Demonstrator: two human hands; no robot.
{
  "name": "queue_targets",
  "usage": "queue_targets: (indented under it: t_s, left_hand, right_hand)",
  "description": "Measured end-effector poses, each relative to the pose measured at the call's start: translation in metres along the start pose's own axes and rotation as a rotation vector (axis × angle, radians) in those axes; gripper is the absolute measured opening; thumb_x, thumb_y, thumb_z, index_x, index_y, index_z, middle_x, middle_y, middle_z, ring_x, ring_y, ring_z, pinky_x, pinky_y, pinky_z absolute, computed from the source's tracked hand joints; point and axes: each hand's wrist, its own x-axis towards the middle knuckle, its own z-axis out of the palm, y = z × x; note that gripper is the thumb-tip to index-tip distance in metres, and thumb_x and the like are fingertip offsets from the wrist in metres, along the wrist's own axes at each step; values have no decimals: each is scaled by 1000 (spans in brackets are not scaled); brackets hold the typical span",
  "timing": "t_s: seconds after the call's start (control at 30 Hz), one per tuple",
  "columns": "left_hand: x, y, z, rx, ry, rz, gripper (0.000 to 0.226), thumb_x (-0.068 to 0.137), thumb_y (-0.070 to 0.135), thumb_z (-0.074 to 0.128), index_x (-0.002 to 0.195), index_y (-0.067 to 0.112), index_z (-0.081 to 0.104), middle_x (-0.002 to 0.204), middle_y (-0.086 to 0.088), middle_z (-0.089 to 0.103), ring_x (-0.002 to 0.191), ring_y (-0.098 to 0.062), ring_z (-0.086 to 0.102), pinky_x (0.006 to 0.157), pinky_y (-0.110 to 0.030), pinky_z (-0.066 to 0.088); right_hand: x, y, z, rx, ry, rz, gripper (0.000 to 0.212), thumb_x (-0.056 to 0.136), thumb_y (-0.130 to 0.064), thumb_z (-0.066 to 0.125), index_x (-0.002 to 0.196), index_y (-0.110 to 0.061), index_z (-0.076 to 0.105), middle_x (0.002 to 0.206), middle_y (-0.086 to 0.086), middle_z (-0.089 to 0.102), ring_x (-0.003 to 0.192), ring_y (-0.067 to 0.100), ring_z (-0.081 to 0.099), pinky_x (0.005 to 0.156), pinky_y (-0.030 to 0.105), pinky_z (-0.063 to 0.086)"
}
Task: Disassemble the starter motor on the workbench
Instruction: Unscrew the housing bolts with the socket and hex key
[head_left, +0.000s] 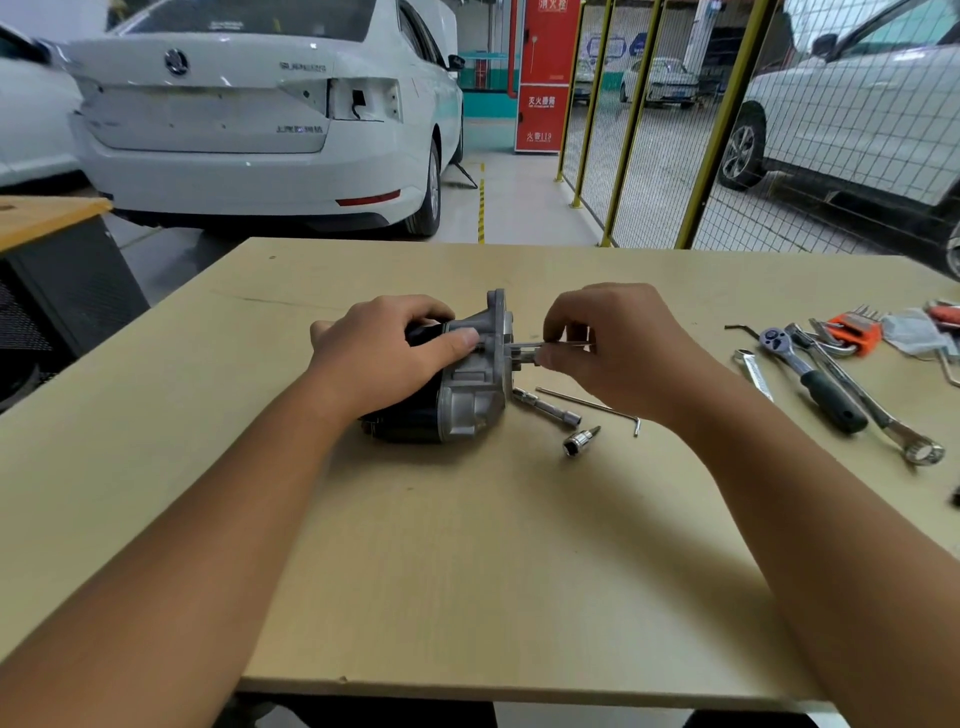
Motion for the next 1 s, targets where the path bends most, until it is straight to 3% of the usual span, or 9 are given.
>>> queue_targets:
  t_s: [0.17,0.3,0.53,0.7,0.83,1.0]
  left_hand:
    - [-1,1,0,-12,1,-10,59,72,85,45,114,49,67,114,25,68,114,-12,57,94,-43,27]
    - [-1,0,-1,-1,-4,-6,63,69,87,48,116,50,66,116,24,67,114,-12,56,91,-41,25]
    - [-1,1,0,1,3,-8,63,69,89,44,115,50,66,114,24,68,114,-13,57,92,-42,27]
    - [0,1,0,-7,7,-8,59,71,87,44,114,51,66,114,26,68,111,-11,55,91,-43,26]
    - [0,0,0,-4,-4,-13,63,67,88,48,116,51,66,115,24,68,112,-12,56,90,-41,24]
    - [-1,-1,0,12,-2,-6,67,65,90,48,117,51,66,116,23,68,111,-12,55,90,-41,24]
  right_hand:
    - [1,1,1,-1,-35,-14,12,94,-23,66,95,-17,77,87,-2,58,79,18,55,75,39,50]
    - [1,-2,0,-107,2,-13,6,90,-31,72,90,-26,75,87,-12,60,84,18,57,79,43,49]
    - [-1,0,1,-3,26,15,9,85,-31,78,88,-26,72,77,-10,64,69,8,56,64,32,49]
    - [2,2,2,-19,-26,-24,19,96,-28,64,93,-15,77,76,-4,55,69,5,47,63,26,33]
    - [1,0,0,-45,-24,-20,13,91,-28,71,89,-16,77,83,-5,59,76,17,55,72,37,49]
    - [0,-1,-2,-93,5,15,11,84,-36,77,84,-27,71,82,-11,63,78,18,57,75,41,51]
